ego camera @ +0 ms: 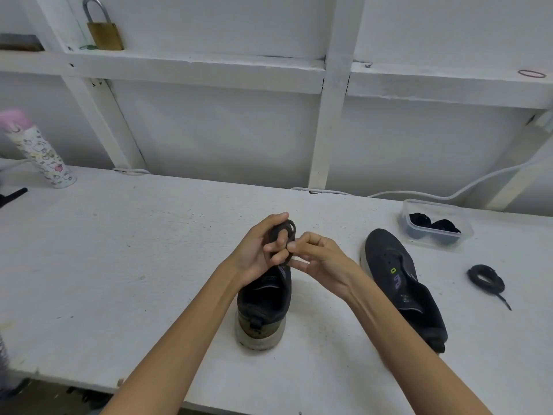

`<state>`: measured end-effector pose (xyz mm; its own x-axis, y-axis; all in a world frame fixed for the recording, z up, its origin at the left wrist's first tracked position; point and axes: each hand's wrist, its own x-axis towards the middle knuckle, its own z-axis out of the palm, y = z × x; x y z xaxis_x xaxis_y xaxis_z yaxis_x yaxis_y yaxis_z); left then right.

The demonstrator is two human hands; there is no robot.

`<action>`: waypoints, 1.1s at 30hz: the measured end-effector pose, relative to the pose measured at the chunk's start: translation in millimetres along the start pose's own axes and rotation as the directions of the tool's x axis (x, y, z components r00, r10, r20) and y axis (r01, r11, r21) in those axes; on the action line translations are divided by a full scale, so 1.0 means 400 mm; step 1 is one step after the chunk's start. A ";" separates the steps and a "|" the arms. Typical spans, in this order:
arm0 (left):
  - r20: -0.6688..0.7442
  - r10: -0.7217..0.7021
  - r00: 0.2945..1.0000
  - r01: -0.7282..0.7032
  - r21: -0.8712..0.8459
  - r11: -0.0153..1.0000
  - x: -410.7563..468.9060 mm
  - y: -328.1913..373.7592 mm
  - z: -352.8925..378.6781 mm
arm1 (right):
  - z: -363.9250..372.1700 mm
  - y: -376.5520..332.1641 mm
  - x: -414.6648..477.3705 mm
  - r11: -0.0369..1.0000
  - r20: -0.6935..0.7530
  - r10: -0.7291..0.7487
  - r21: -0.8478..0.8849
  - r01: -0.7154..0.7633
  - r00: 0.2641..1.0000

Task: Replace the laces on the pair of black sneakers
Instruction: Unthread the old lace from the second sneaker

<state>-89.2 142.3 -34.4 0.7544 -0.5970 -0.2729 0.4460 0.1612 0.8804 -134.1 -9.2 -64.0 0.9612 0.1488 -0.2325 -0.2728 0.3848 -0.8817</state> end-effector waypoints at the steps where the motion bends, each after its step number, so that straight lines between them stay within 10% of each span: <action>1: 0.003 -0.012 1.000 0.012 -0.010 1.000 0.001 0.000 -0.001 | 0.001 0.000 0.002 1.000 0.019 -0.024 -0.001 0.024 1.000; 14: -0.155 0.067 0.986 -0.058 0.058 0.997 0.037 -0.032 0.021 | -0.003 -0.032 0.016 0.908 -0.163 -0.226 -0.392 0.147 0.960; 24: -0.295 0.319 0.901 -0.136 0.505 0.852 0.072 -0.059 0.028 | 0.001 -0.019 0.055 0.744 -0.267 -0.354 -0.662 0.097 0.896; 29: -0.263 0.371 0.890 -0.110 0.668 0.736 0.080 -0.054 0.016 | -0.013 -0.030 0.051 0.766 -0.286 -0.362 -0.634 0.108 0.887; 33: -0.203 0.207 0.957 -0.086 0.485 0.870 0.083 -0.024 -0.025 | -0.038 -0.057 0.022 0.914 -0.214 -0.163 -0.400 0.066 0.963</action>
<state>-63.6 128.8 -55.8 0.9121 -0.3786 -0.1574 0.0901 -0.1896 0.9777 -118.8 -30.4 -52.4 0.9790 -0.1147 -0.1683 -0.1697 -0.0023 -0.9855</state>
